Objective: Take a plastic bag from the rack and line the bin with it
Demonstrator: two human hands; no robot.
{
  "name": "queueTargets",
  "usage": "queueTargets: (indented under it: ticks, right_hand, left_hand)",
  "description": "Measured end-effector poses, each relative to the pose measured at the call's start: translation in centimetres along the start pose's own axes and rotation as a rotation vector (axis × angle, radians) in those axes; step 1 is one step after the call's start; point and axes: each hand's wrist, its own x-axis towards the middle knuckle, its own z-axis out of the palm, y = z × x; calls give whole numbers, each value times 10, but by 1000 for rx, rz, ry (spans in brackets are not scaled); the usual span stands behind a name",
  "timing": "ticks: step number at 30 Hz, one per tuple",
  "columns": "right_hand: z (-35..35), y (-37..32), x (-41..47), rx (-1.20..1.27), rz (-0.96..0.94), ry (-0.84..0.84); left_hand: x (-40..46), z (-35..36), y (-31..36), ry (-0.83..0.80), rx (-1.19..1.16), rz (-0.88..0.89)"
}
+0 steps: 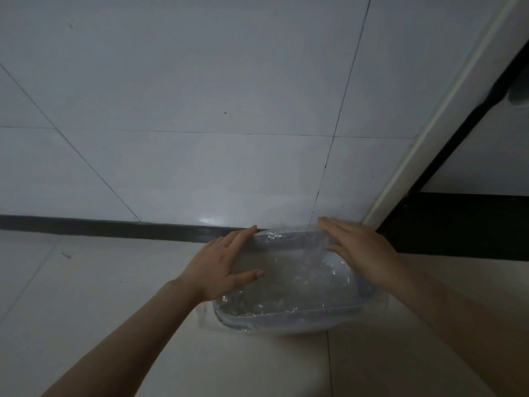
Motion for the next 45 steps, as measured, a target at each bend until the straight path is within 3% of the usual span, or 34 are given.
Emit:
queueTargets:
  ticks: [5,11,16,19,24,28,31,33,36,42,45]
  right_hand:
    - [-15,-1,-9,64,141,-116]
    - [-33,-13,-17,69,116,1]
    - [-28,-8,1,49,336,-11]
    - [-26,0,1,106,376,34]
    - [-22,-3,-3,174,398,42]
    - [-43,-21,-28,314,266,4]
    - [-46,-43,-65,159,-56,-89]
    - [-33,-54,-82,70,-137,-202]
    - [-10,-66,-93,8,-137,-261]
    - [3,-75,-87,-59,22,-149]
    - [6,-74,-84,-106,49,-142]
  left_hand:
    - [-1,-2,-1,-3,10,-15]
    - [-5,-4,6,219,47,95]
    - [17,-4,13,280,42,-73]
    - [17,-4,-1,288,-1,-161]
    - [17,-1,-6,255,-159,-165]
    - [-5,-14,4,310,-356,-105]
    - [-41,-12,18,258,-233,129]
    - [-61,4,28,184,-122,234]
    - [-71,25,37,134,-28,236]
    - [-66,38,25,158,-85,91]
    - [-67,38,19,125,-33,104]
